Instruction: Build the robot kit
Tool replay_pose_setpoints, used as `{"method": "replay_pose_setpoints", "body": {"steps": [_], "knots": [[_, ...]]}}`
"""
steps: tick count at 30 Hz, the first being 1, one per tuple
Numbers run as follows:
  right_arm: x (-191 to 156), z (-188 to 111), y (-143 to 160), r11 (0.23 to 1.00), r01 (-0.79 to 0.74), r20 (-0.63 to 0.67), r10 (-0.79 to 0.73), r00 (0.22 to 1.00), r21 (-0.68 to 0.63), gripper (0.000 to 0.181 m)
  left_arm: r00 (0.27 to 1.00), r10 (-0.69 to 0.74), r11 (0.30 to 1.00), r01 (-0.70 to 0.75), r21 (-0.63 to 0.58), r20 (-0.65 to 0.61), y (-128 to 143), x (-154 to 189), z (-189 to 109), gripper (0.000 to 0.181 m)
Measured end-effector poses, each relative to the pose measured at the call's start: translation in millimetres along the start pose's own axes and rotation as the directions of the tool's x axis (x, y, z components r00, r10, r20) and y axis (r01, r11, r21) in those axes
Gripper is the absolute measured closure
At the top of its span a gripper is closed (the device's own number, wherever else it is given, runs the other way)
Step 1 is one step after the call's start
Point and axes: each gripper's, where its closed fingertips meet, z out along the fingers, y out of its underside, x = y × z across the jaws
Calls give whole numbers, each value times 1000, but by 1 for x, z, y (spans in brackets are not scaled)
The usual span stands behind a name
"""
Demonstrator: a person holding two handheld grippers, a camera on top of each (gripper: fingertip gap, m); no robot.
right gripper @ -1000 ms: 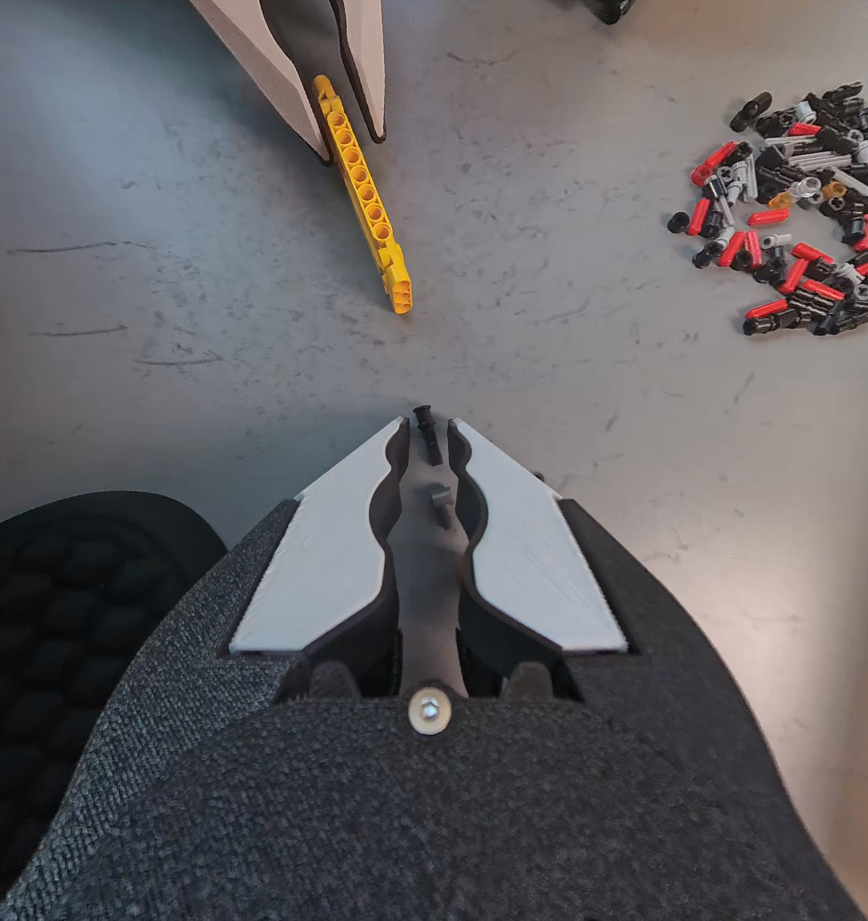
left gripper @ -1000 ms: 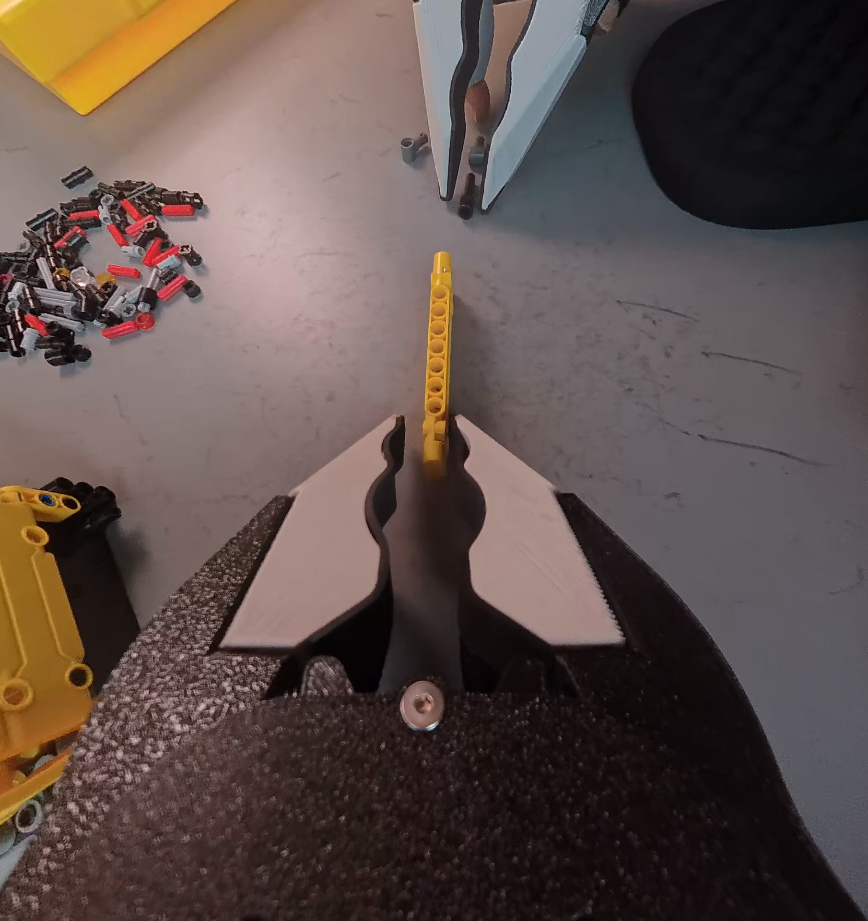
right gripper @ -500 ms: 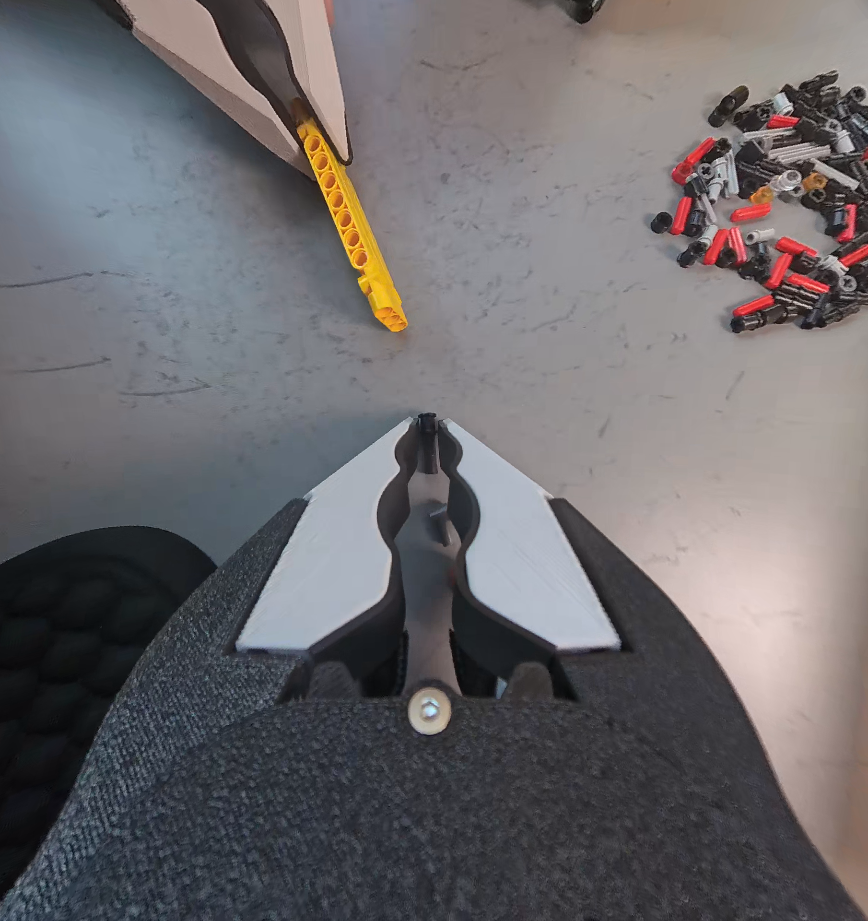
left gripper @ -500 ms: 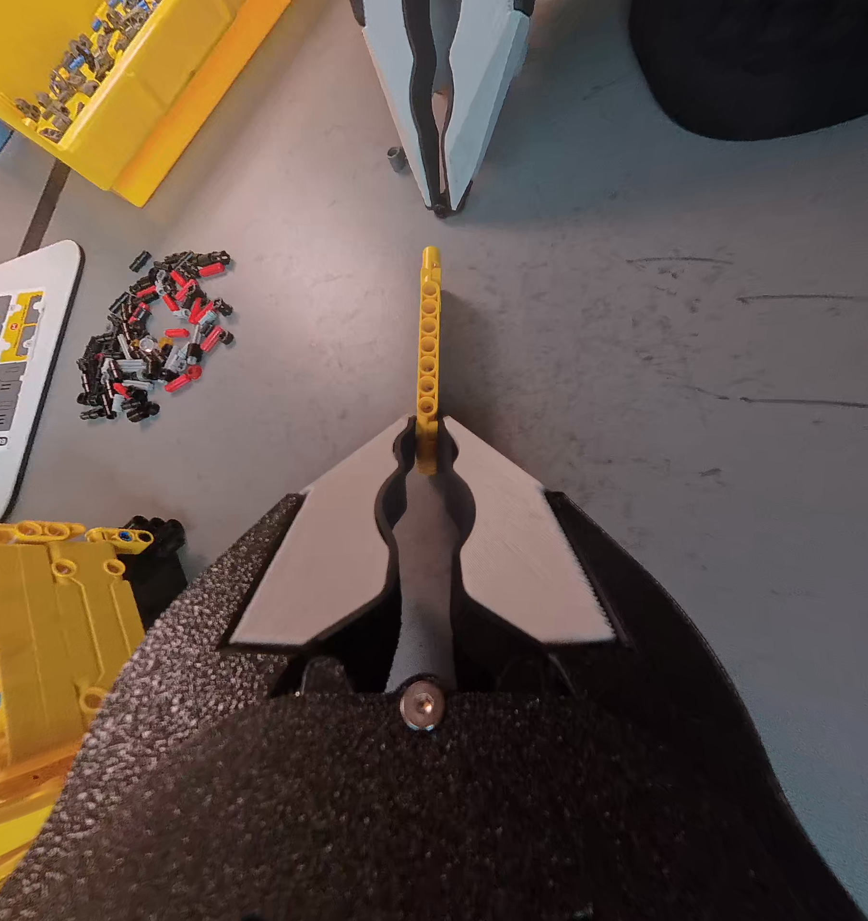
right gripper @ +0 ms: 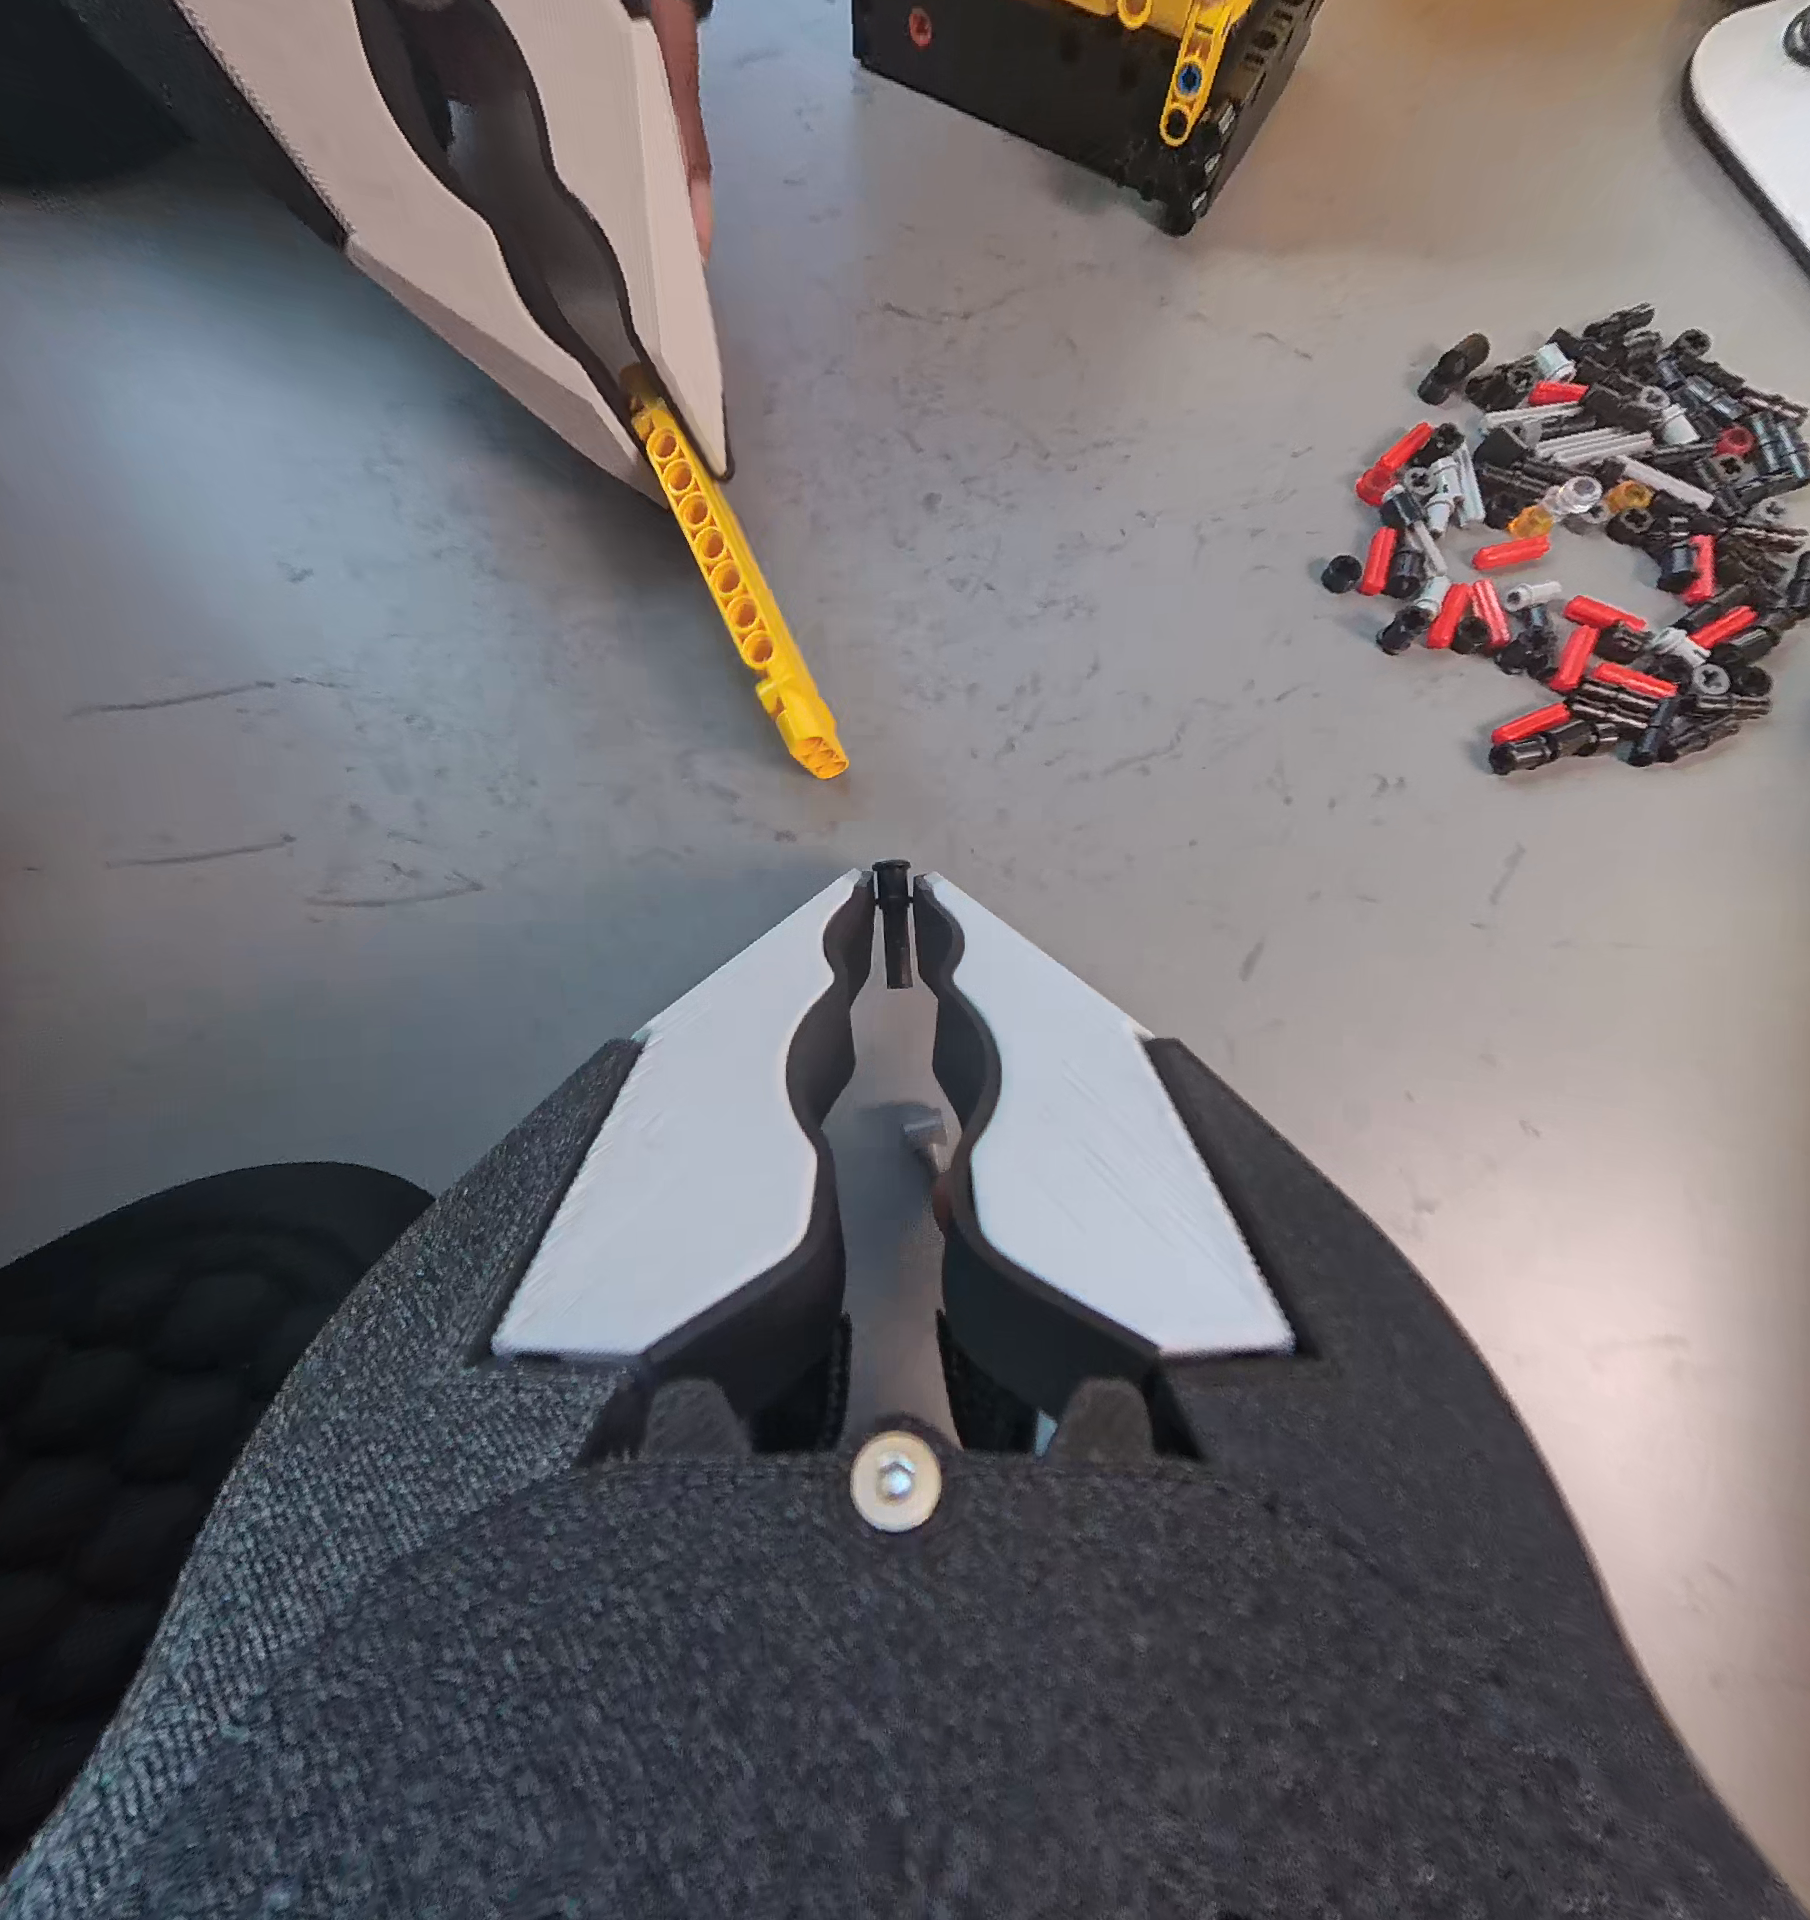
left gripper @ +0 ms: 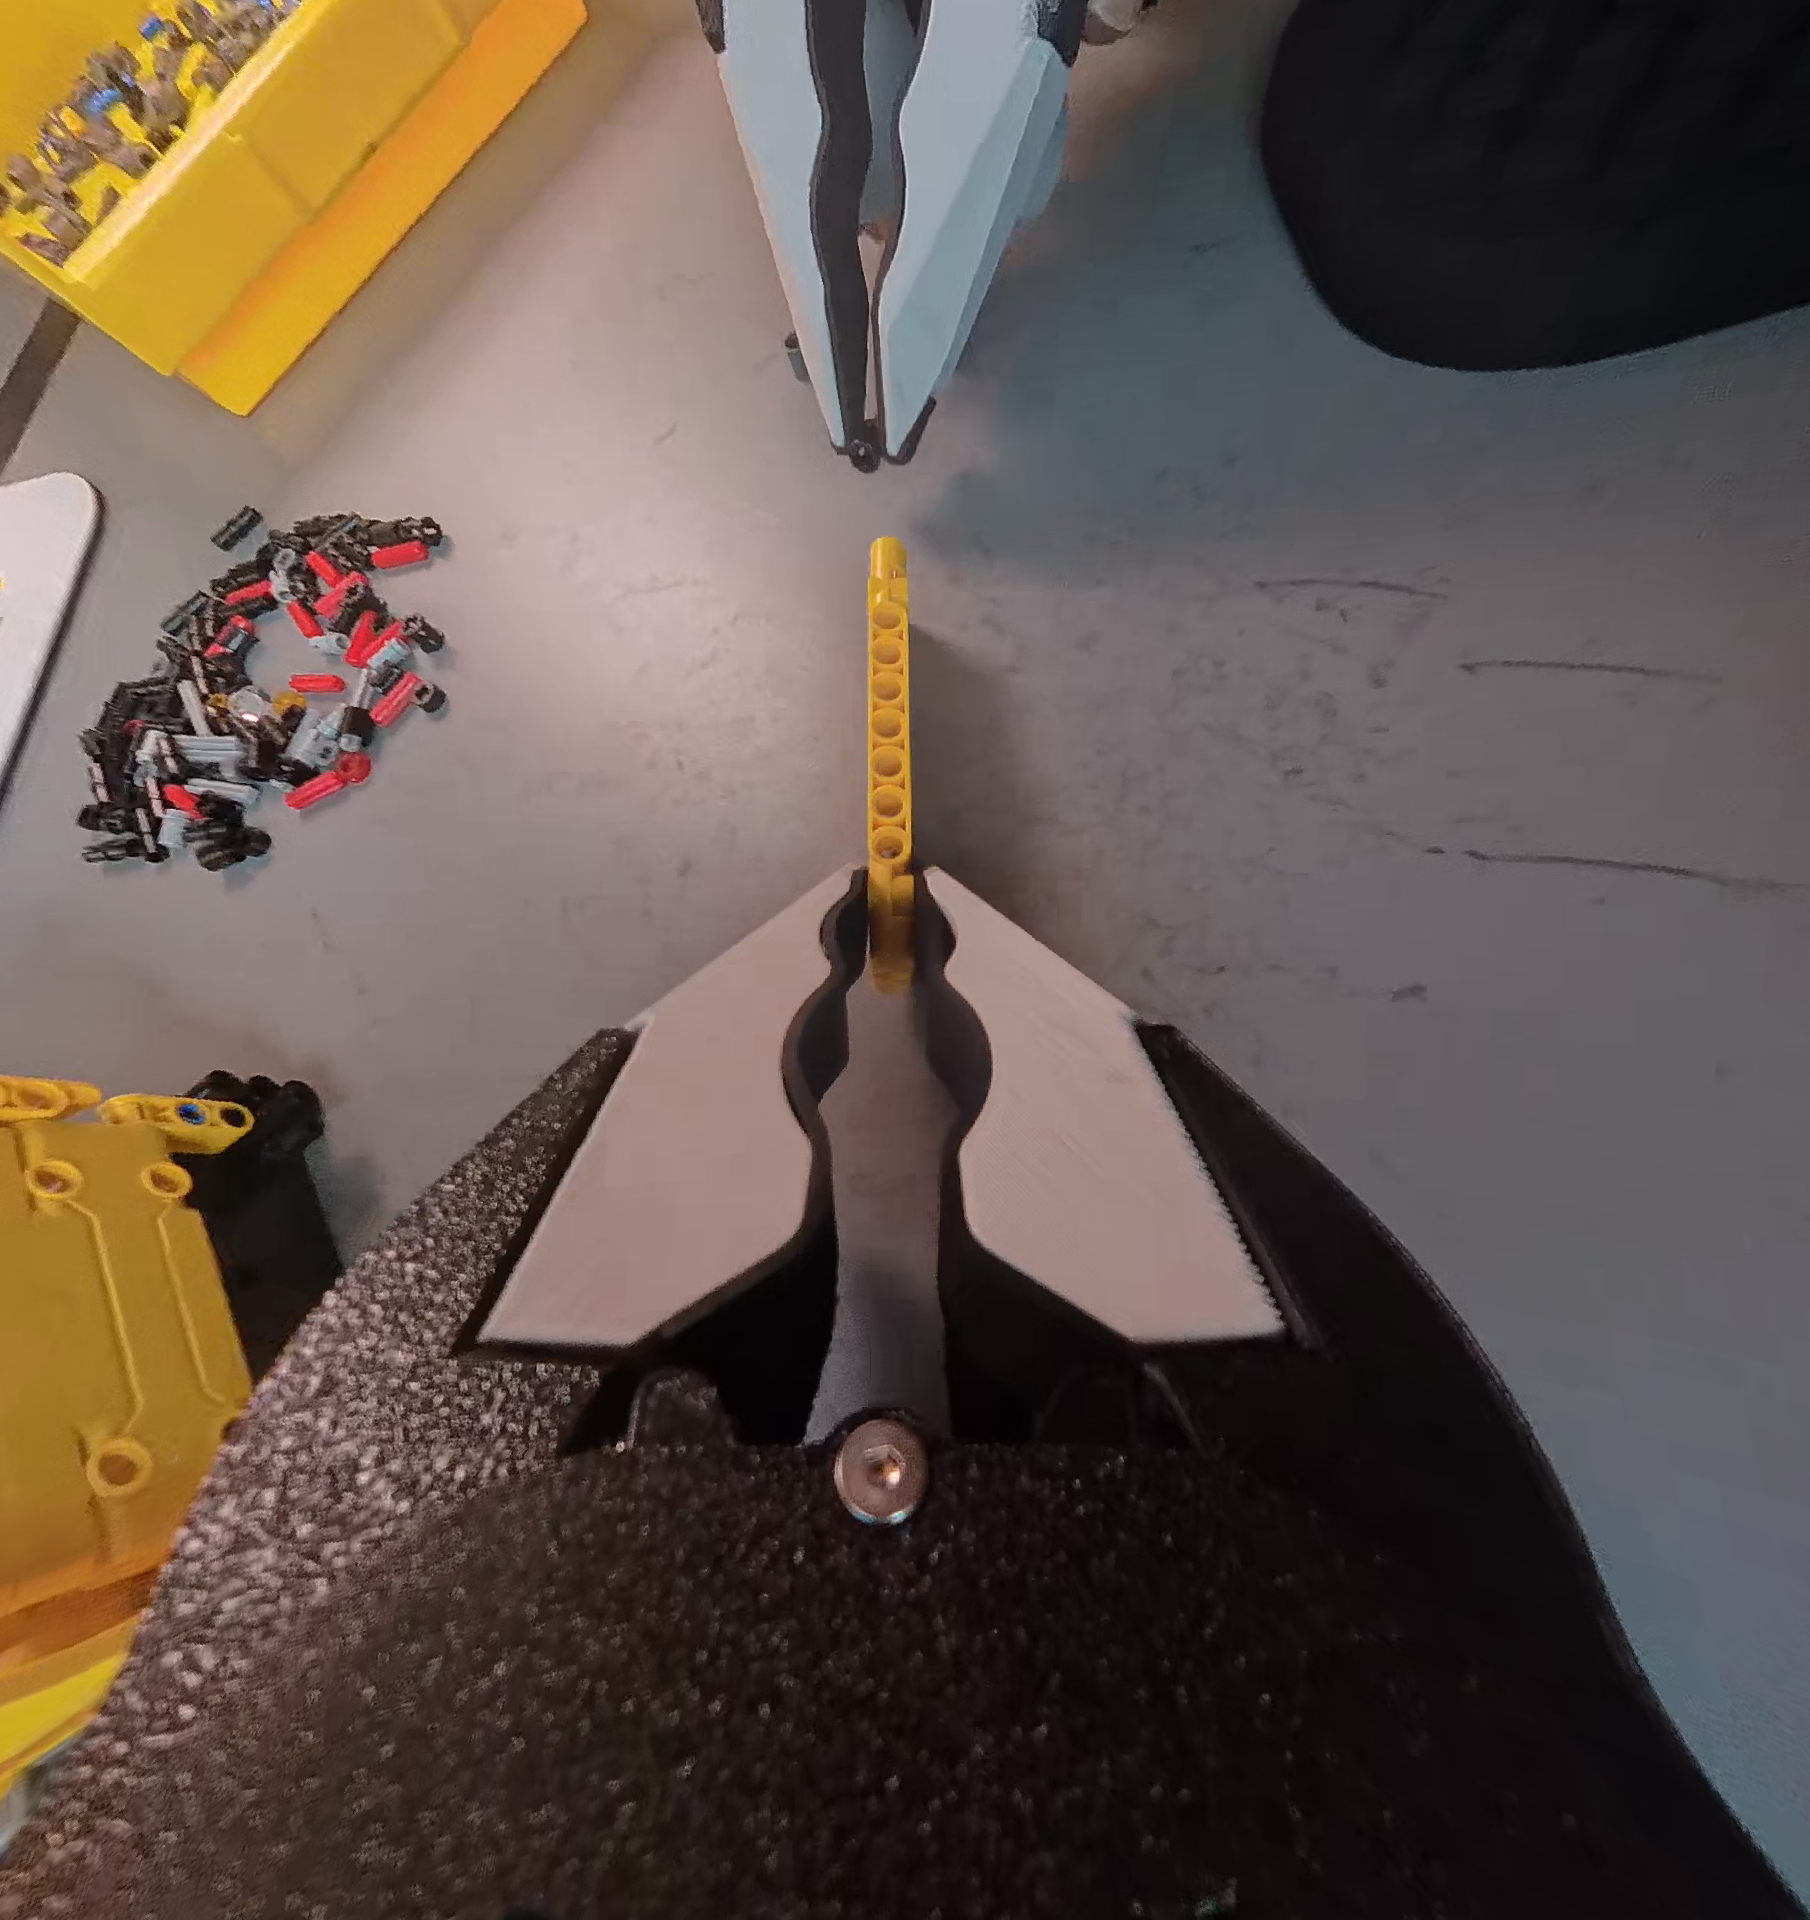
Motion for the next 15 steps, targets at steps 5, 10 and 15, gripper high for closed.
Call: {"method": "replay_pose_setpoints", "body": {"steps": [5,10,15], "knots": [[1,-5,-11,998,-15,-2,15,1000,66,174,976,-171,985,173,2,-134,-3,9,-3,174],[0,-7,-19,993,-18,7,17,1000,115,175,974,-180,984,178,-27,-137,1,11,0,174],[-1,-4,-18,993,-23,15,22,1000,116,174,975,-187,982,187,-17,-120,0,7,-1,168]]}}
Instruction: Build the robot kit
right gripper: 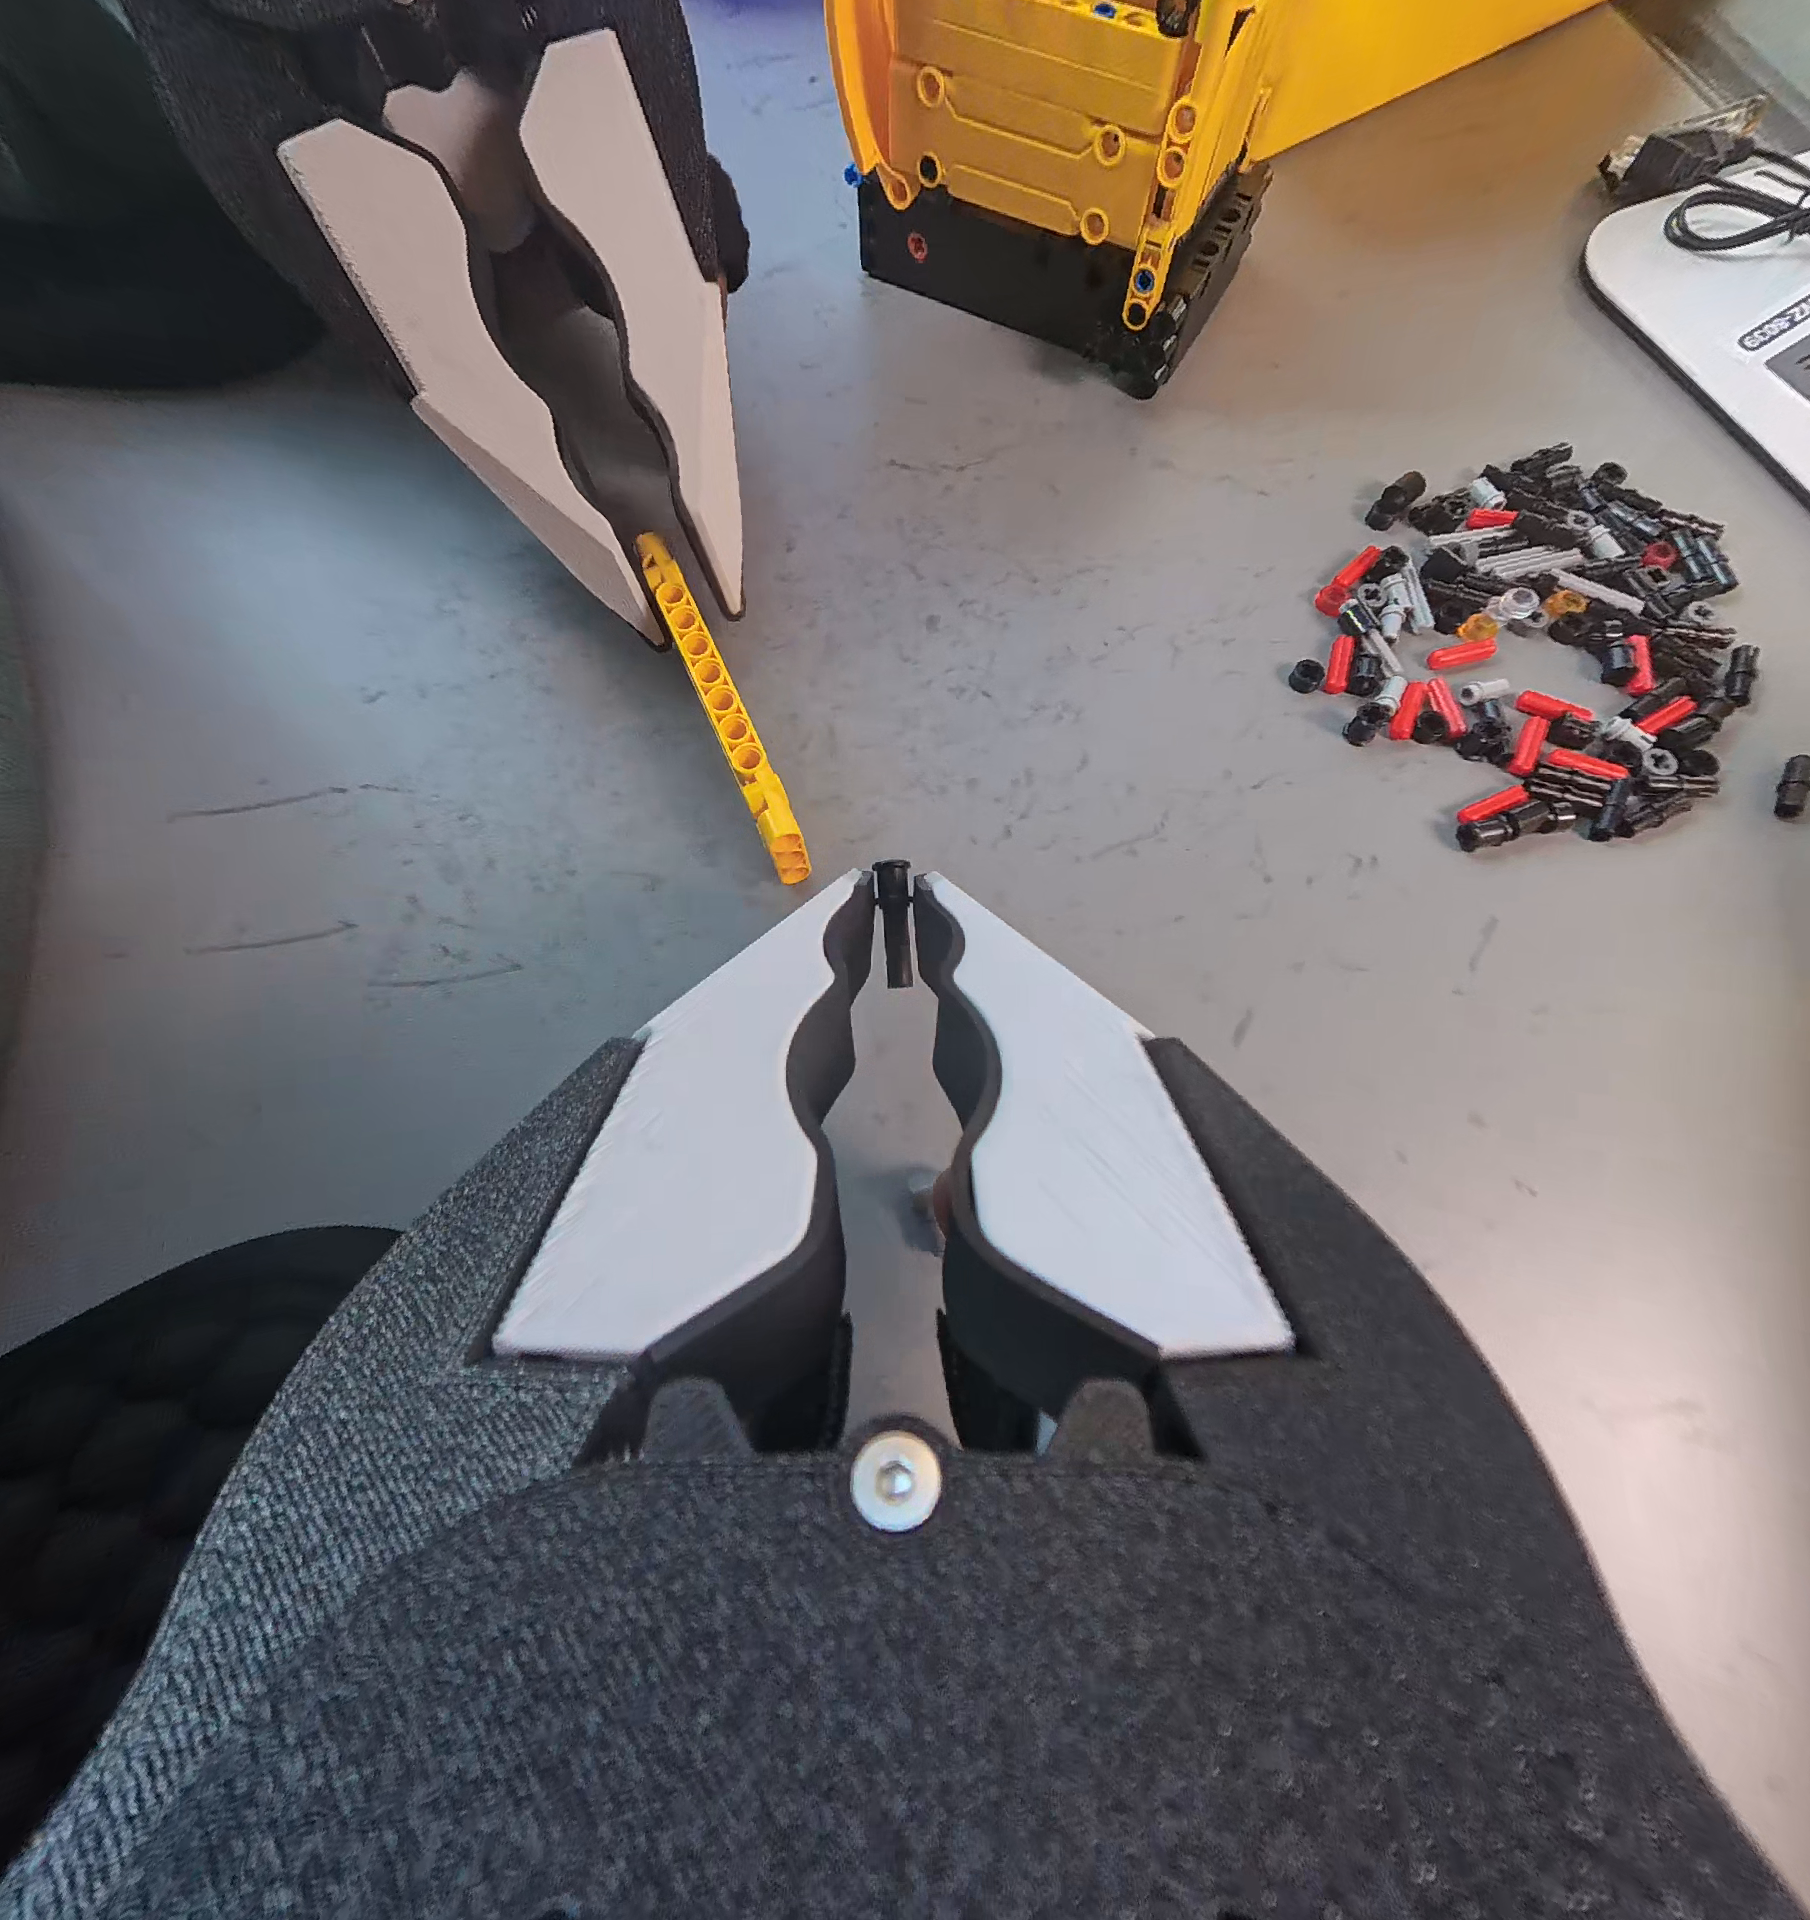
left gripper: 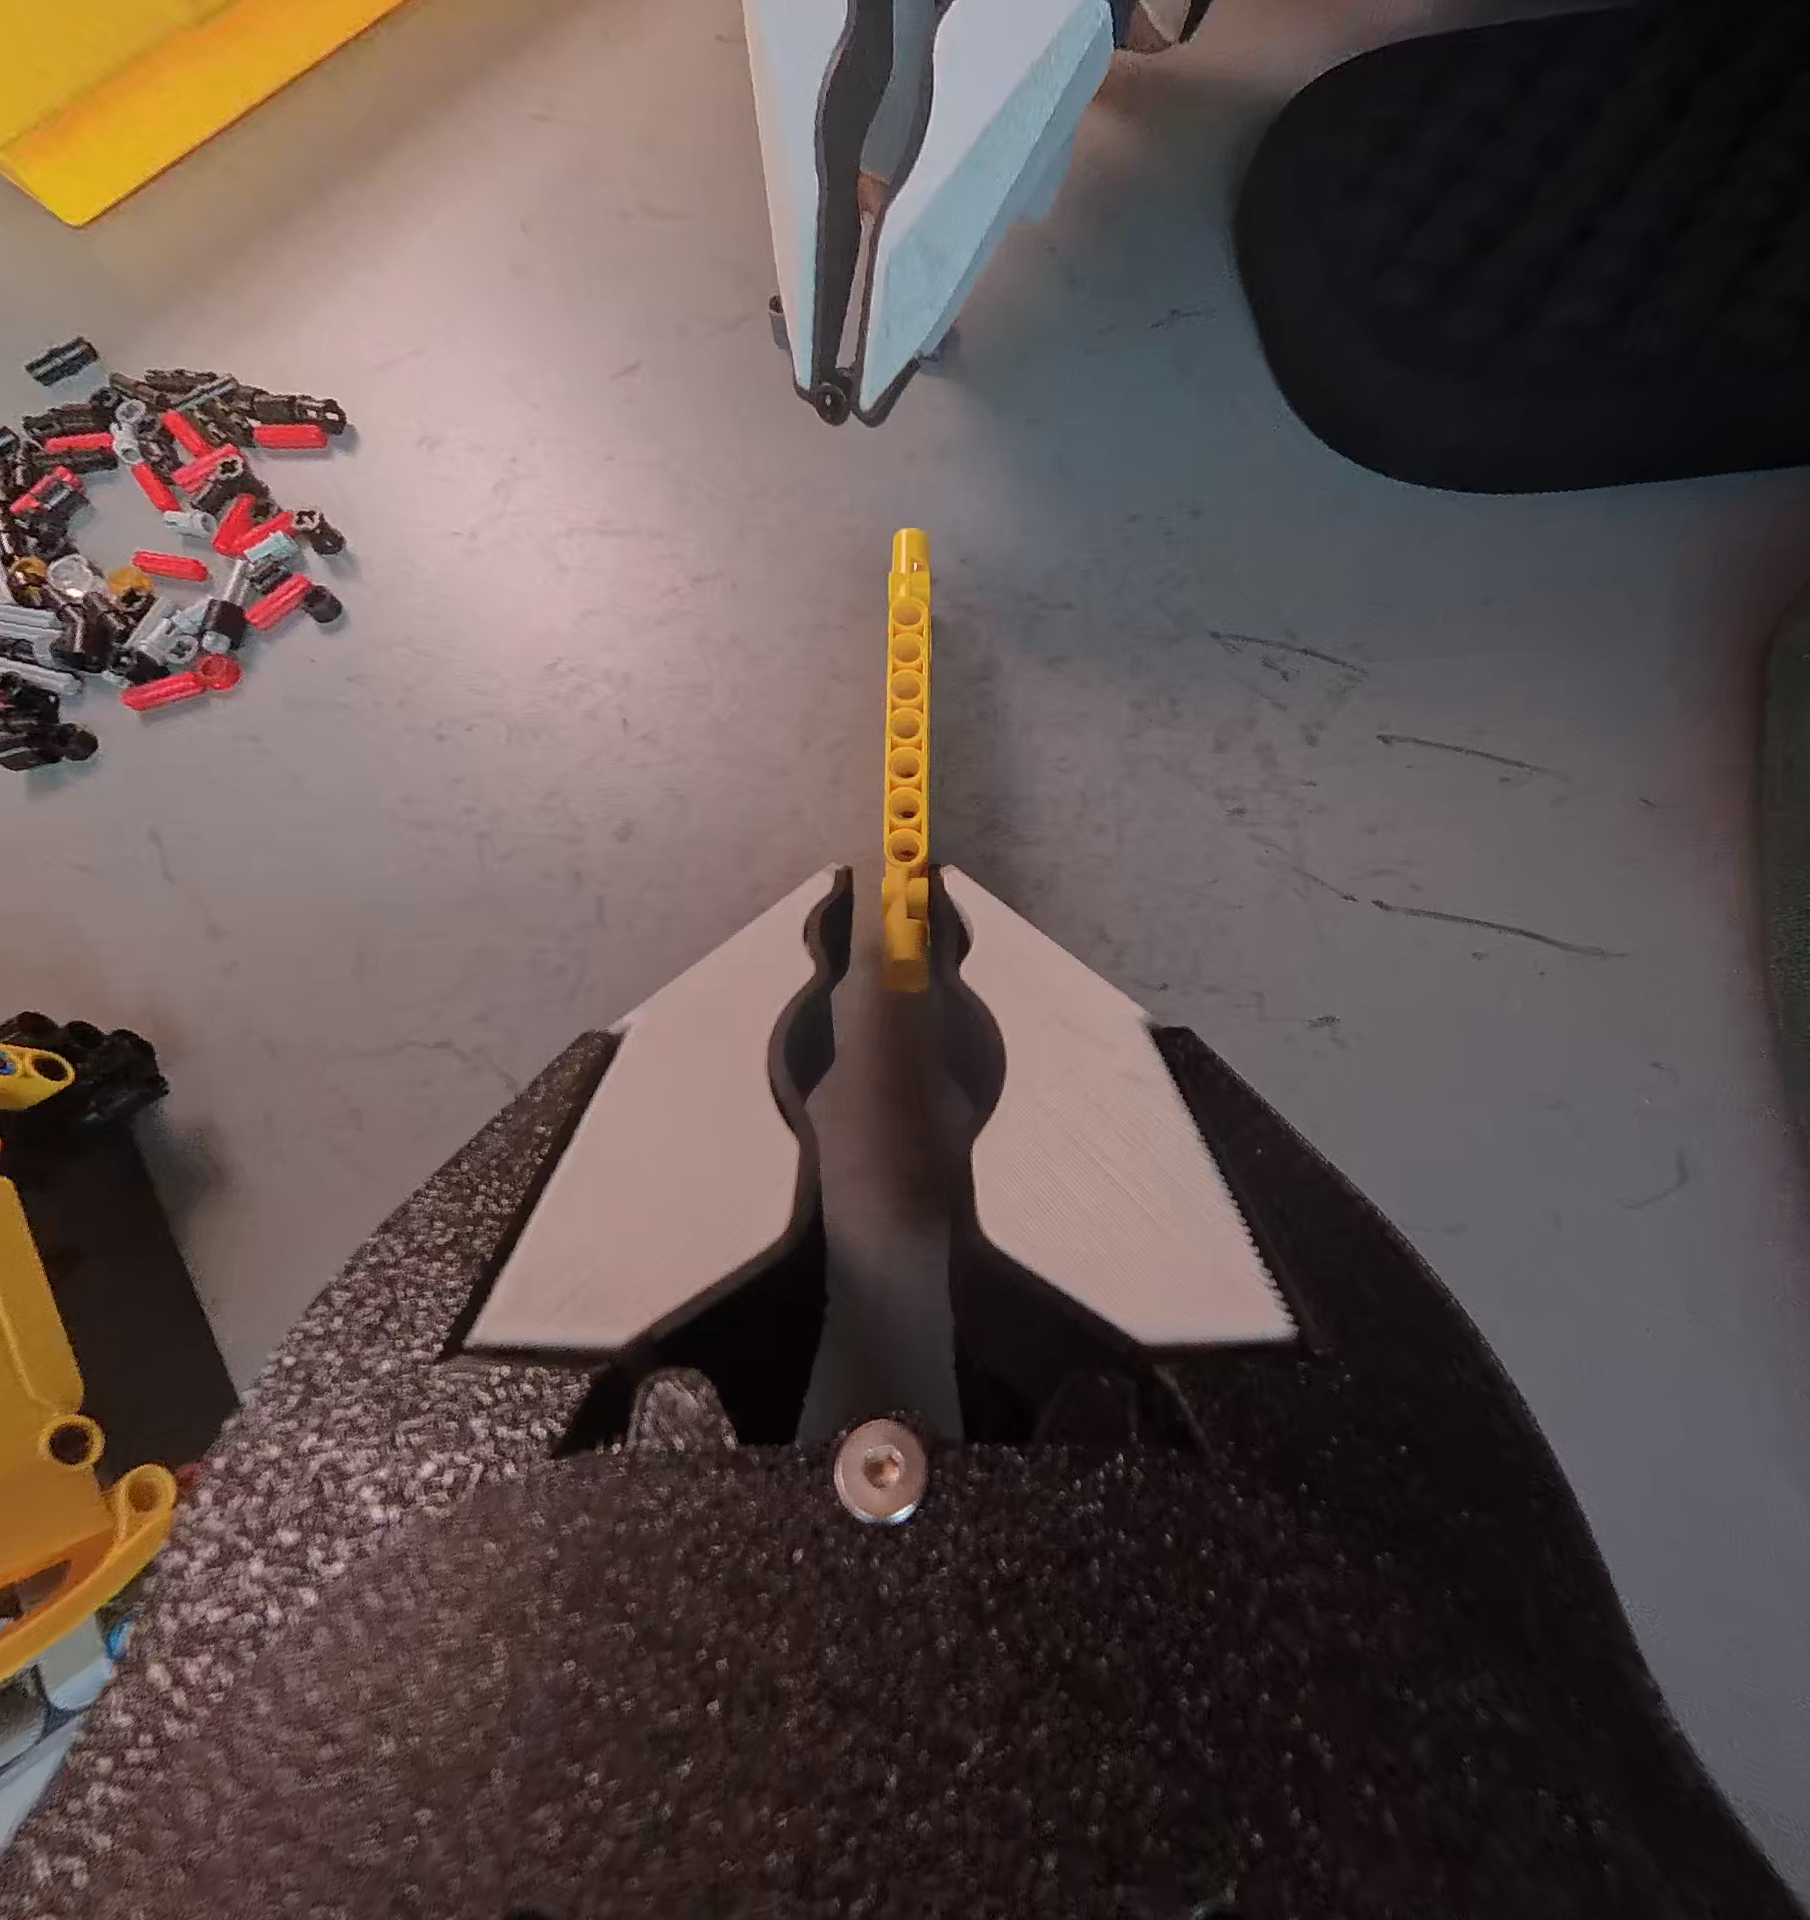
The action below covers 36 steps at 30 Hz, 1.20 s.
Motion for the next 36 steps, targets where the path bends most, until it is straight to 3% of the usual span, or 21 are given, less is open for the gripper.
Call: {"method": "replay_pose_setpoints", "body": {"steps": [19,28,32,36], "knots": [[-3,3,1,1000,-13,16,13,1000,14,174,1000,19,1000,-20,23,22,0,-6,-9,173],[-2,3,-13,984,-149,59,144,988,101,174,999,21,999,-22,32,38,0,-10,-9,166],[-2,1,-23,970,-182,79,171,982,159,174,1000,-18,994,15,105,23,-12,-11,-18,161],[-7,-10,-51,926,-215,145,177,973,310,174,986,-137,944,160,287,-98,-48,-1,-29,161]]}}
